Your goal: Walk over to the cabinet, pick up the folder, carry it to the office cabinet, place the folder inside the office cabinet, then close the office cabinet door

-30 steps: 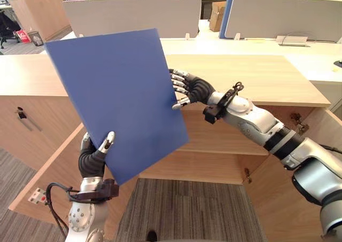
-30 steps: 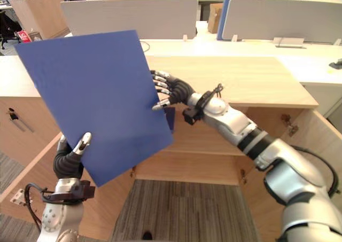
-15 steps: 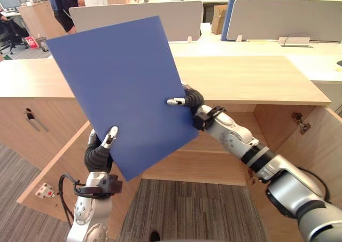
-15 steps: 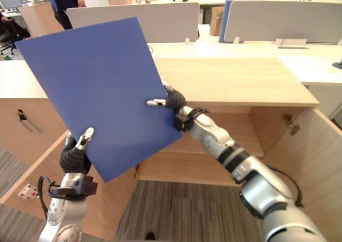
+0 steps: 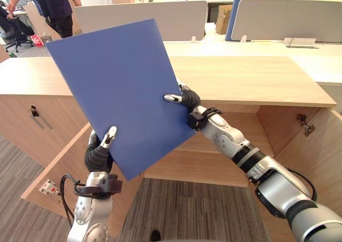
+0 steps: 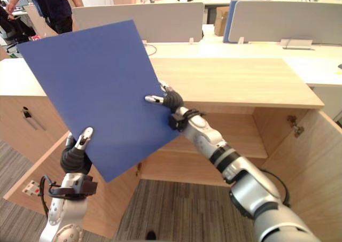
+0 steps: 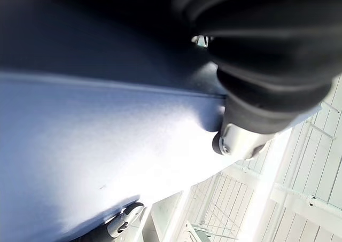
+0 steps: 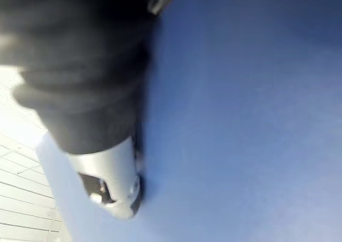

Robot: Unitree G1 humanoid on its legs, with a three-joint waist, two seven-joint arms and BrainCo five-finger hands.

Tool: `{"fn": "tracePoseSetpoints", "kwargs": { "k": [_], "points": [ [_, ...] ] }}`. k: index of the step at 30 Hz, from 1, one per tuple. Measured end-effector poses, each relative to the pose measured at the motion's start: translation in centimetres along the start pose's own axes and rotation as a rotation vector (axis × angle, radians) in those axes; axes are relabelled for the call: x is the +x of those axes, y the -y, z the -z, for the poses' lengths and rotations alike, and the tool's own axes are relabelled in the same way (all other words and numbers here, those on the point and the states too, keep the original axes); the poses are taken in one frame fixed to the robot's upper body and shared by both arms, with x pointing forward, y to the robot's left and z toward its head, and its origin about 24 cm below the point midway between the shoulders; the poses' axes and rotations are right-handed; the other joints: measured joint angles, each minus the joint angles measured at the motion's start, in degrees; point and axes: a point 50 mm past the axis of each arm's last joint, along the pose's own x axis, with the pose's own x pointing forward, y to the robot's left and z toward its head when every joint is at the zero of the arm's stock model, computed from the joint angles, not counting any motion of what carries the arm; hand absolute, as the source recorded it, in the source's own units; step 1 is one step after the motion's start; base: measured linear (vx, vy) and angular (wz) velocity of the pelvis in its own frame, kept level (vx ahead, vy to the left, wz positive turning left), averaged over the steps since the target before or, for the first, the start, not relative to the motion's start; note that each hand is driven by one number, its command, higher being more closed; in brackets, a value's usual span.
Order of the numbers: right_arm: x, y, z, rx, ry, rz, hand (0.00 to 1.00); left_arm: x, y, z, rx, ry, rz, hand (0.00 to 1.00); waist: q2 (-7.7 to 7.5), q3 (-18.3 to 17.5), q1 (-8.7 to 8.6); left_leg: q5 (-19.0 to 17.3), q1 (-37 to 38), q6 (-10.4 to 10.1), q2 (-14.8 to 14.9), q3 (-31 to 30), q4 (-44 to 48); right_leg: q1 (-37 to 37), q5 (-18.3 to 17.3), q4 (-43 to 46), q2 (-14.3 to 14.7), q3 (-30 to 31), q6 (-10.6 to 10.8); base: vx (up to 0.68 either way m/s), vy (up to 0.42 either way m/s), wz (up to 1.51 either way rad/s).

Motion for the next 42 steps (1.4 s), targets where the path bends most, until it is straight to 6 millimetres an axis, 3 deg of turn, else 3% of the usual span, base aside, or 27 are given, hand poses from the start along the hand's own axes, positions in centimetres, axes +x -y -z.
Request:
{"fn": "tracePoseSetpoints", "kwargs": {
  "k": [6,13,14,19,27,29,31,34,38,42],
  "points": [
    [-1.0,0.6,0.8,-0.229,-0.199,-0.142,1.0,0.1,-0.4,-0.4,0.064,-0.018,0.033,1.0,-0.3,-0.62,-0.17,0.08,-0.18,-0.12,-0.03,-1.34,-0.01,0.78,0.03,-0.8,0.01,-1.31,-0.06,0.0,0.001,0.11],
    [-2.2,1.2,-0.4,-0.276,-0.246,-0.197,1.0,0.4,-0.1,-0.7,0.09,-0.016,0.092,1.0,-0.7,-1.47,-0.01,0.08,-0.5,-0.13,-0.01,-1.6,0.01,0.81,0.27,-1.15,0.13,-1.59,0.06,0.01,-0.001,0.02],
    [-2.2,1.2,-0.6,-0.282,-0.244,-0.2,1.0,0.4,-0.1,-0.7,0.09,-0.015,0.096,0.0,-0.73,-1.49,-0.01,0.08,-0.49,-0.13,-0.01,-1.6,0.01,0.81,0.27,-1.15,0.13,-1.59,0.06,0.0,0.0,0.0],
    [-3.6,2.5,-2.0,-0.321,-0.262,-0.191,1.0,0.2,1.3,-0.3,0.071,-0.03,0.237,0.0,-0.89,-1.56,0.13,0.08,-0.48,-0.13,-0.05,-1.7,0.0,0.88,0.27,-1.13,0.11,-1.66,0.07,0.0,0.0,0.0],
    [-8.2,3.5,-0.7,-0.162,-0.179,-0.158,1.0,0.3,2.8,0.3,-0.007,-0.034,0.424,0.0,-1.2,-1.62,-0.7,0.09,-0.36,-0.12,-0.03,-1.67,-0.03,0.85,0.26,-0.62,0.05,-1.61,0.1,0.0,0.0,0.0],
    [-9.6,4.0,-0.5,-0.125,-0.151,-0.12,1.0,0.4,1.9,1.5,-0.06,-0.088,0.401,0.0,-1.25,-1.57,-1.05,0.1,-0.3,-0.1,-0.03,-1.69,-0.04,0.85,0.24,-0.52,0.04,-1.6,0.14,0.0,0.0,0.0],
    [-12.1,5.2,-1.7,-0.095,-0.051,-0.027,1.0,0.0,-0.8,4.2,-0.137,-0.199,0.259,0.0,-1.25,-0.97,-1.77,0.14,-0.32,-0.05,-0.08,-1.75,-0.06,0.74,0.06,-0.49,-0.04,-1.6,0.37,0.0,0.0,0.0],
    [-14.0,5.9,-5.7,-0.147,0.187,0.098,1.0,-2.0,-4.8,6.5,-0.182,-0.312,0.029,0.0,-1.31,-0.51,-3.8,0.11,-1.02,-0.04,0.01,-1.32,-0.08,-0.17,-0.24,-0.54,0.03,-1.08,0.86,0.0,0.001,-0.07],
    [-17.5,6.9,-10.1,-0.253,0.569,0.403,1.0,-4.7,-7.4,8.3,-0.254,-0.358,-0.193,0.0,-1.47,-0.48,-5.49,-0.15,-1.02,0.03,0.02,-0.74,-0.07,-0.21,-0.23,-1.0,0.02,-0.58,0.87,0.0,0.0,-0.07],
    [-19.7,6.4,-10.2,-0.319,0.735,0.67,1.0,-8.0,-8.6,10.8,-0.247,-0.527,-0.296,0.0,-1.43,-0.5,-6.21,-0.82,-1.05,-0.58,0.92,0.28,0.25,-0.48,-0.2,-1.51,0.68,0.44,0.78,0.02,-0.018,-0.12]
  ]
}}
